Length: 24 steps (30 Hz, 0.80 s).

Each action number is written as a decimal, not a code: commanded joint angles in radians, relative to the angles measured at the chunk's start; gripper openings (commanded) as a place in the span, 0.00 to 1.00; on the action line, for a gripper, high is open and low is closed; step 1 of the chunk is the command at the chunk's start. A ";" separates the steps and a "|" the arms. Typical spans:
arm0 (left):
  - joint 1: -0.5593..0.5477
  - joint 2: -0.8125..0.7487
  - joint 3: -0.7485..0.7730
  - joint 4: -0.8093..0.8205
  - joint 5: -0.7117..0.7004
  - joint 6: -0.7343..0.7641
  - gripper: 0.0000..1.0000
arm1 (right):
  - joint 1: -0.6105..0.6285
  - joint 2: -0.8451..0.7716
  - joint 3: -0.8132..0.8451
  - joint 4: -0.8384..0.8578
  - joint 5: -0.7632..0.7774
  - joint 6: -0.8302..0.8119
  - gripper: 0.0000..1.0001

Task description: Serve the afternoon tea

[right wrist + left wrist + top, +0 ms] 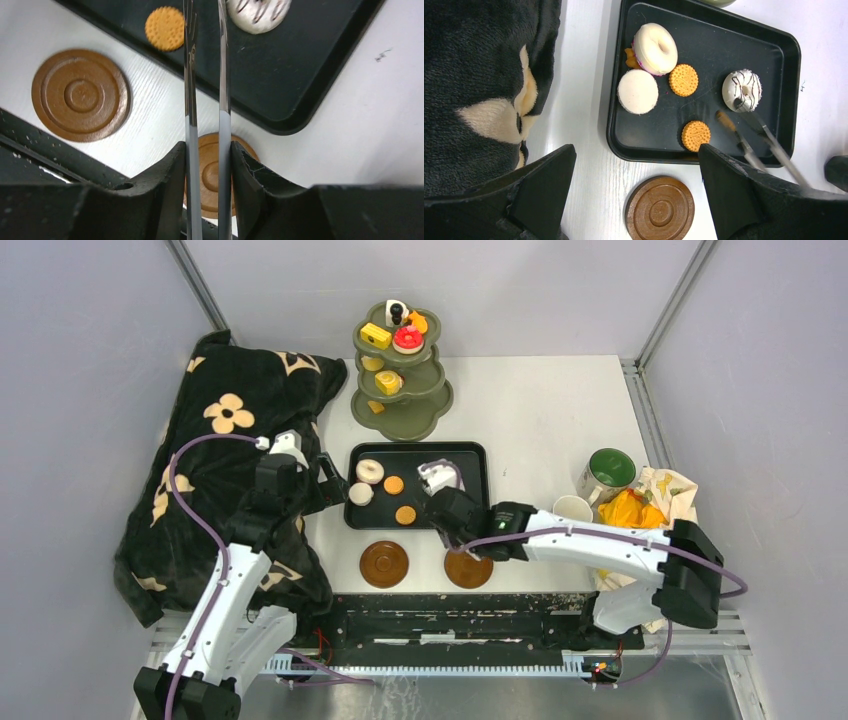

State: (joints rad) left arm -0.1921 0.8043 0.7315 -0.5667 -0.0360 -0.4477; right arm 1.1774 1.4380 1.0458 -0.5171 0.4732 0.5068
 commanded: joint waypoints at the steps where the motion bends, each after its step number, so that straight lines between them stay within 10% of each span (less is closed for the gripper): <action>1: -0.001 -0.020 0.002 0.041 -0.013 -0.009 0.99 | -0.088 -0.122 0.045 0.022 0.049 -0.042 0.41; 24: -0.001 -0.041 -0.003 0.043 -0.021 -0.016 0.99 | -0.477 -0.204 -0.158 0.212 -0.475 0.221 0.57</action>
State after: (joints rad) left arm -0.1921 0.7761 0.7296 -0.5663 -0.0502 -0.4477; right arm 0.7174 1.2575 0.8856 -0.3893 0.0662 0.6907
